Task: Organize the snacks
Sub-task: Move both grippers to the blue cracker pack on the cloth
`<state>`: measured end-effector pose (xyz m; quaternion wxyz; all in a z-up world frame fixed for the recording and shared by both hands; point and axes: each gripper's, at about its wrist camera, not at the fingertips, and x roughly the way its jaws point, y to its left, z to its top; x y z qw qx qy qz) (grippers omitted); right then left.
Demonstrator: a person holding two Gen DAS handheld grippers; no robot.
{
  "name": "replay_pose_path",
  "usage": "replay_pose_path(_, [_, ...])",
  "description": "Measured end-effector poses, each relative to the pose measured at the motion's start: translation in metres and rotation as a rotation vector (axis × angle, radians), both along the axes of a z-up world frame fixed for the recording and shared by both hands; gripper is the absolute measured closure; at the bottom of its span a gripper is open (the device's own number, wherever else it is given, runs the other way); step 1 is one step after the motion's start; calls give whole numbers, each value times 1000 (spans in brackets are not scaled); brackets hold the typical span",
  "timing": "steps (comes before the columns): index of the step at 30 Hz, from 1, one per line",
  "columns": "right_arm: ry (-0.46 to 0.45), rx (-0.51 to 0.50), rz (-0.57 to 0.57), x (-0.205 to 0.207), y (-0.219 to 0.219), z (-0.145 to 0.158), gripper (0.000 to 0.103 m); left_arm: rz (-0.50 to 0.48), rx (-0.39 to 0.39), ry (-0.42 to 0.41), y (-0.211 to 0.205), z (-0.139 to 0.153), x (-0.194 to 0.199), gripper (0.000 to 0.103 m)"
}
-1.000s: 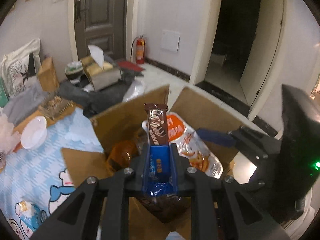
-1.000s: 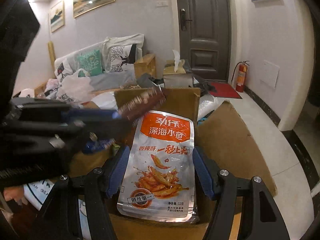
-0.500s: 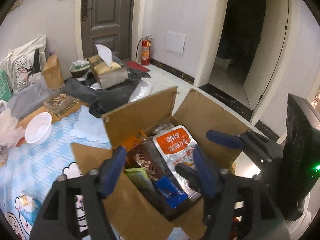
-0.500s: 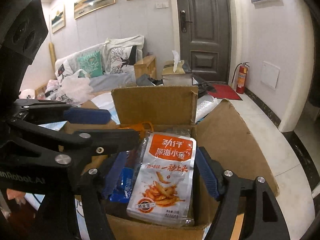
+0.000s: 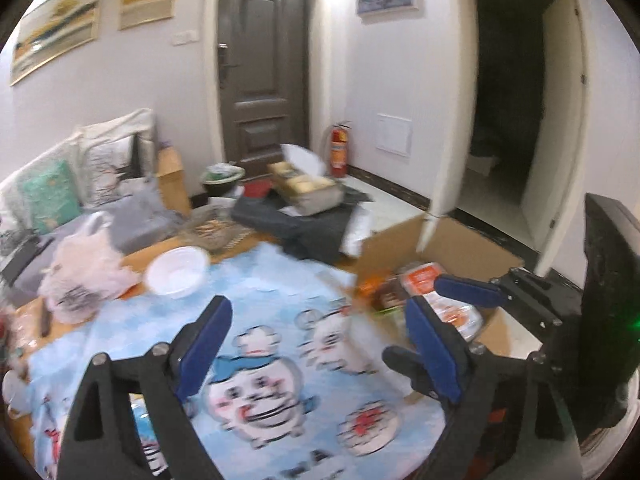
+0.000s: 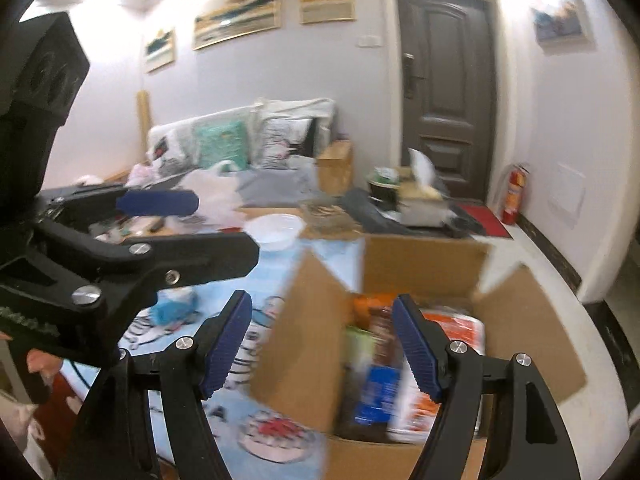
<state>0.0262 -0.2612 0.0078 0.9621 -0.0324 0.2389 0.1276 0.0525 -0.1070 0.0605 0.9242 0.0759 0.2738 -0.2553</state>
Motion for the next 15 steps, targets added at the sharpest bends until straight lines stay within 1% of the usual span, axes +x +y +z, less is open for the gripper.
replay_pose_path(4, [-7,-12,108,0,61,0,34,101,-8,-9,66,-6,1,16])
replay_pose_path(7, [25,-38,200,7,108,-9,34,178,-29,11,119,-17,5,16])
replay_pose_path(9, [77,-46,262,18,139,-21,34,231,-35,27,154,-29,9,14])
replay_pose_path(12, [168,-28,331,37,174,-43,34,294,3,40,190,-54,14,11])
replay_pose_path(13, [199,-22,346,44,183,-50,34,310,10,56,201,-64,17,11])
replay_pose_path(15, [261,-9,367,57,198,-66,34,329,-3,93,223,-83,23,11])
